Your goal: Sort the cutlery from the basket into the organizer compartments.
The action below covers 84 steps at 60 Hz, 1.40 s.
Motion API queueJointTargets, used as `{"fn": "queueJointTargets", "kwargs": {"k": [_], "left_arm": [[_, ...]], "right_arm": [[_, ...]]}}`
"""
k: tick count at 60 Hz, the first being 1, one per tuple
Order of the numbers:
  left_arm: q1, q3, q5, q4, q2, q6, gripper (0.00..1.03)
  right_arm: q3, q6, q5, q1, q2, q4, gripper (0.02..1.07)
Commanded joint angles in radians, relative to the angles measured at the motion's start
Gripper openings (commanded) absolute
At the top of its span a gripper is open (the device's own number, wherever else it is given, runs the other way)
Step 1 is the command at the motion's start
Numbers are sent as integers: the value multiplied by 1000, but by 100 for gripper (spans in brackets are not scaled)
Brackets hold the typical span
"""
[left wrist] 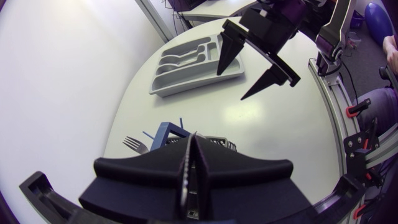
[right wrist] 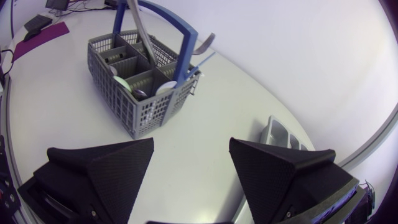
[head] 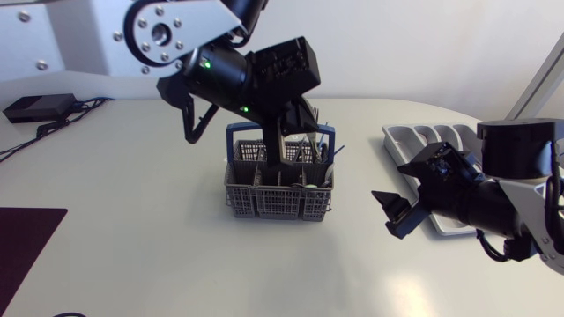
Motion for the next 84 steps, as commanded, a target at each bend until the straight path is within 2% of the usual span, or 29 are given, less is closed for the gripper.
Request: {"fn": "queueJointTargets", "kwargs": {"k": [1,7,20,34,49,55,66,72,84], "left_arm": [[6,50,4,-27,-55,-31,3],[6,54,44,-64,-72,-46,3],[23,88,162,-159,-81,-80,3],[22,85,267,-206,-71,-108,3],[-9,63,316,-208,-52,-134,3],[-13,60,337,-208,-45,-143,3],[-37,34,362,-208,-43,-154,3],[-41,22,366,-208,-42,-155,3],[-46,2,368,-206,-38,-155,3]], "right_arm": [[11,29,-13,52,-30,-36,89],[26,52,-30,107,-65,-61,89],[85,94,-171,127,-113,-137,89],[117,124,-314,141,-143,-182,89],[135,155,-343,180,-129,-179,88],[149,166,-360,190,-117,-174,81],[166,169,-369,190,-76,-156,79],[180,175,-388,196,-59,-153,63],[189,192,-414,199,-50,-143,40]]}}
